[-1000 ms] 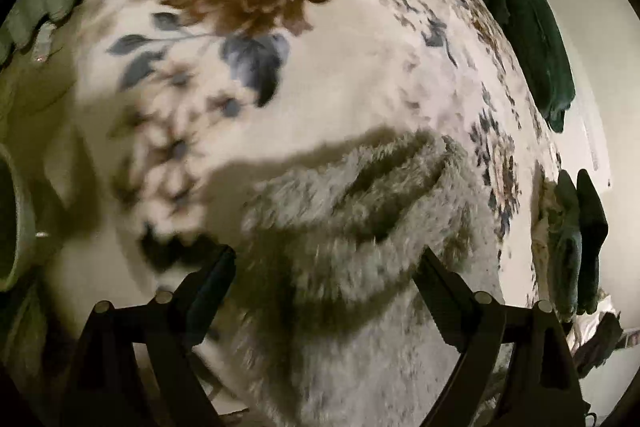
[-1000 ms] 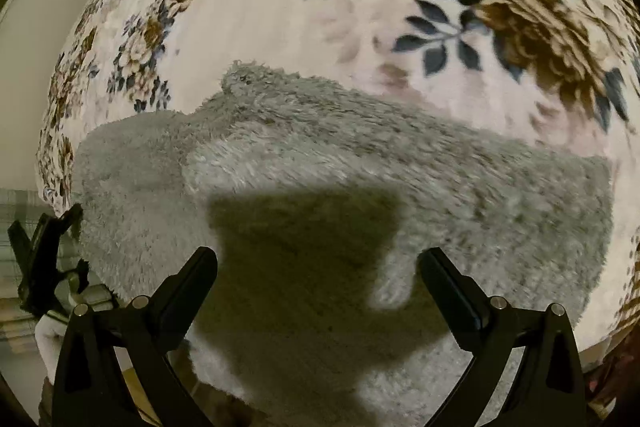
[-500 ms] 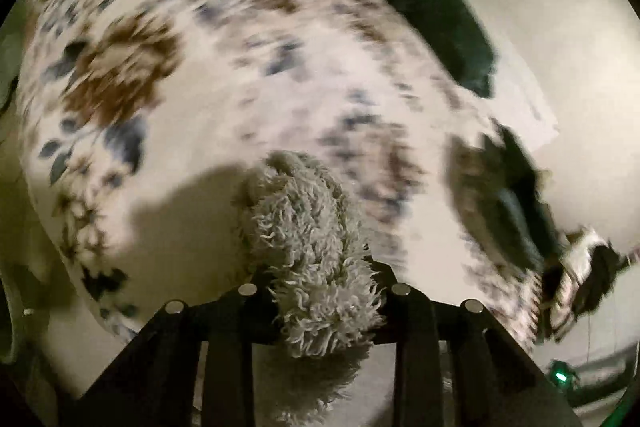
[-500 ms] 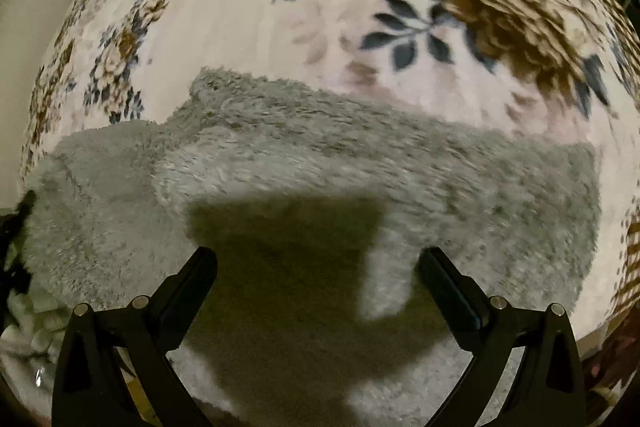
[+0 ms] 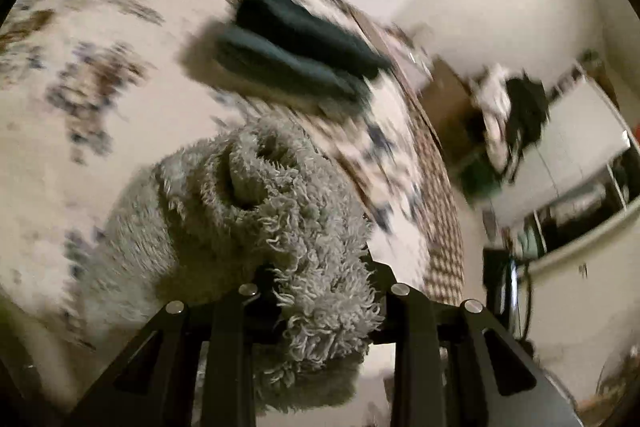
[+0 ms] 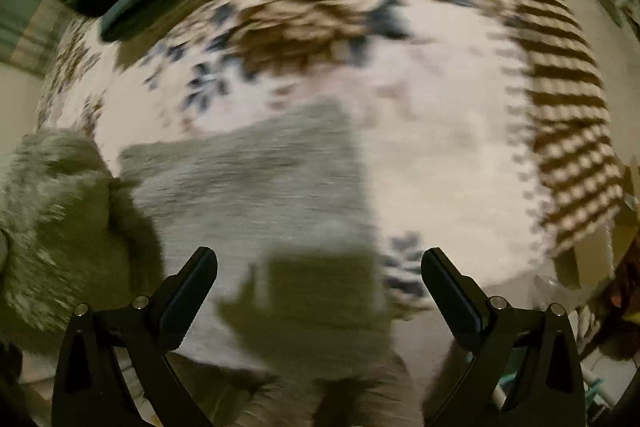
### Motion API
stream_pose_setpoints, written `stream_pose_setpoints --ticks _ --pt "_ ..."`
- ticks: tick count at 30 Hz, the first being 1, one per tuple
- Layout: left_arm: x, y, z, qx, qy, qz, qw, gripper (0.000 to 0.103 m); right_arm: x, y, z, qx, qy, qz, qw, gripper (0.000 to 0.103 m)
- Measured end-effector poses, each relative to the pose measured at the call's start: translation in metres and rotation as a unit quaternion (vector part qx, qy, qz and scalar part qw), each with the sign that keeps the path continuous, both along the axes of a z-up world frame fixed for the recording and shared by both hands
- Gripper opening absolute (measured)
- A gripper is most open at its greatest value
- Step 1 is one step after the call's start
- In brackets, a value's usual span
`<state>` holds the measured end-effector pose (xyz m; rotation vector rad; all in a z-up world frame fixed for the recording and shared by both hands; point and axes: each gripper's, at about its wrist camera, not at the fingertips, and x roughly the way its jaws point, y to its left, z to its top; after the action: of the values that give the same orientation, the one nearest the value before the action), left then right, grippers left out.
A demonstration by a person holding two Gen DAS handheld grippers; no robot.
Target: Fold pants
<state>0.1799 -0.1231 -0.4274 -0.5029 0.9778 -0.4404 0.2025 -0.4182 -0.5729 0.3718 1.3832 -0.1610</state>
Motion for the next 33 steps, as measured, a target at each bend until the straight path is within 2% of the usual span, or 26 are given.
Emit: stream_pose_setpoints --ticks 3,5,6,8,10,11,12,14,17,21,23,26,29,31,32,33 --pt "-0.002 -0.049 -0.027 0.025 0.036 -0.050 0.9978 0.025 -0.015 -0.040 -0.004 0.000 0.010 -0.031 0.999 0.103" --pt "-0.003 -0.074 -0.044 0.063 0.060 -0.077 0.9932 0.028 -0.022 -0.058 -0.007 0.005 0.012 -0.050 0.999 0.103" --pt "-0.005 -0.082 -0.053 0.079 0.075 -0.087 0.9903 0.032 -0.024 -0.064 -0.007 0.007 0.011 -0.057 0.998 0.103" --pt "-0.007 -0.088 -0.061 0.088 0.096 -0.098 0.9866 0.035 -0.026 -0.076 -0.008 0.012 0.004 -0.065 0.998 0.103" --pt "-0.012 -0.093 -0.058 0.097 0.093 -0.113 0.9845 0.055 -0.026 -0.084 -0.008 0.016 -0.004 -0.068 0.998 0.103" --pt "-0.016 -0.094 -0.052 0.108 0.086 -0.119 0.9833 0.078 -0.025 -0.087 -0.008 0.022 -0.008 -0.069 0.997 0.103" --pt "-0.021 -0.096 -0.045 0.111 0.079 -0.123 0.9830 0.086 -0.023 -0.089 -0.008 0.032 -0.012 -0.071 0.997 0.103" --pt "-0.026 -0.088 -0.034 0.101 0.071 -0.121 0.9848 0.086 -0.020 -0.088 -0.006 0.057 -0.020 -0.071 0.996 0.103" --pt "-0.026 -0.062 -0.015 0.094 0.067 -0.091 0.9891 0.086 -0.010 -0.074 -0.003 0.109 -0.033 -0.052 0.992 0.103" --pt "-0.013 -0.004 -0.001 0.100 0.073 -0.010 0.9922 0.086 0.010 -0.032 -0.007 0.181 -0.034 -0.001 0.983 0.103" --pt "-0.008 0.026 -0.003 0.110 0.082 0.030 0.9901 0.086 0.020 -0.006 -0.013 0.196 -0.029 0.031 0.980 0.103" --pt "0.003 0.065 -0.017 0.136 0.101 0.080 0.9822 0.086 0.038 0.030 -0.030 0.210 -0.011 0.070 0.975 0.103" --pt "0.011 0.097 -0.030 0.152 0.116 0.120 0.9742 0.086 0.051 0.054 -0.050 0.200 0.021 0.096 0.975 0.103" --pt "0.015 0.110 -0.036 0.157 0.117 0.137 0.9711 0.086 0.053 0.055 -0.048 0.205 0.008 0.096 0.974 0.087" --pt "0.017 0.113 -0.038 0.159 0.117 0.139 0.9704 0.086 0.052 0.052 -0.043 0.194 -0.003 0.093 0.977 0.053" --pt "0.020 0.115 -0.040 0.156 0.120 0.139 0.9706 0.086 0.052 0.047 -0.042 0.184 -0.003 0.085 0.979 0.033"
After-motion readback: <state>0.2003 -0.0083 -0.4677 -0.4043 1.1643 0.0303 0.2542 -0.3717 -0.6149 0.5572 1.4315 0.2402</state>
